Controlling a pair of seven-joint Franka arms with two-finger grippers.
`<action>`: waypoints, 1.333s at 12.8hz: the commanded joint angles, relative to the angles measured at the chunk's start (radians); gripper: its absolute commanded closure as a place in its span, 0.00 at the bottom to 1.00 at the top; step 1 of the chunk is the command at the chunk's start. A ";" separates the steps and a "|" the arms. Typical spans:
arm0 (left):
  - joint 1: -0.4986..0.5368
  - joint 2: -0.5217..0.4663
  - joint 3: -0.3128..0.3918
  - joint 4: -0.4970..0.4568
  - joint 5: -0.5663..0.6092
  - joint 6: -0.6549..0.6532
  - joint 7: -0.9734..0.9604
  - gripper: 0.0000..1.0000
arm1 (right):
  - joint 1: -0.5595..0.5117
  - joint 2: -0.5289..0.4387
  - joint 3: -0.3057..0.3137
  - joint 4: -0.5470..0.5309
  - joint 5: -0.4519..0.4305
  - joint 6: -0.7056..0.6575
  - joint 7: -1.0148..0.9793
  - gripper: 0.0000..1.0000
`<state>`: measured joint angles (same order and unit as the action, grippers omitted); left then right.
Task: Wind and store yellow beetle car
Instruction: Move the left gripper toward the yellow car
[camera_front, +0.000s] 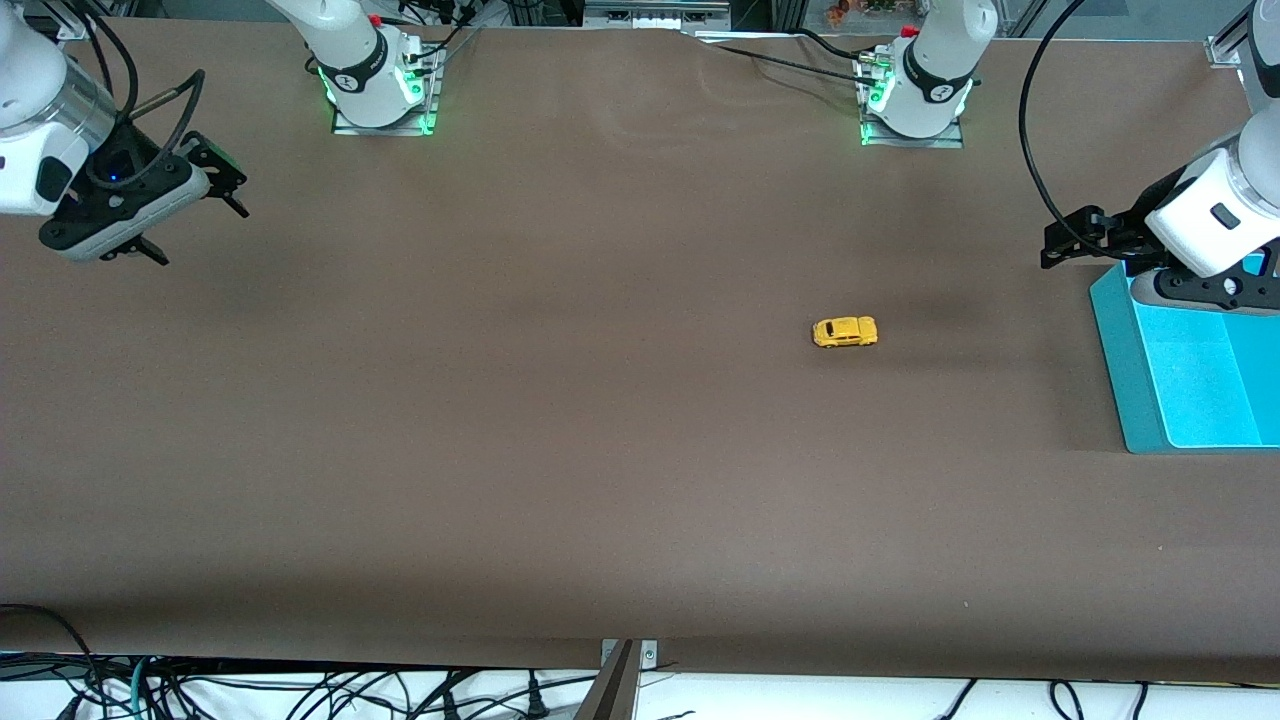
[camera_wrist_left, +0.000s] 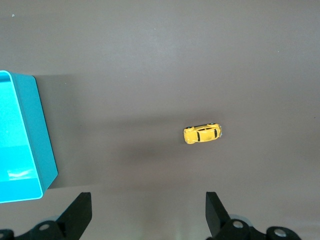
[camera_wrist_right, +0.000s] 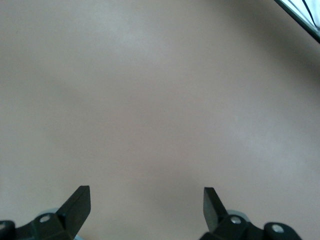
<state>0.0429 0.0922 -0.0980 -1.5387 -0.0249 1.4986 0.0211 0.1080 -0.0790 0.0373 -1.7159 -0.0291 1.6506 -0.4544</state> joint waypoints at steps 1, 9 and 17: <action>-0.005 0.014 -0.003 0.031 -0.013 -0.026 0.051 0.00 | 0.032 -0.013 -0.014 0.036 -0.022 -0.055 0.162 0.00; -0.003 0.054 -0.005 -0.046 -0.058 -0.014 0.474 0.00 | 0.061 -0.016 -0.103 0.062 0.035 -0.091 0.333 0.00; 0.005 0.017 -0.153 -0.371 -0.044 0.328 0.746 0.00 | 0.050 -0.001 -0.115 0.065 0.028 -0.084 0.350 0.00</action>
<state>0.0385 0.1575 -0.2093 -1.7957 -0.0628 1.7362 0.6828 0.1517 -0.0880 -0.0604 -1.6669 -0.0063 1.5785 -0.1206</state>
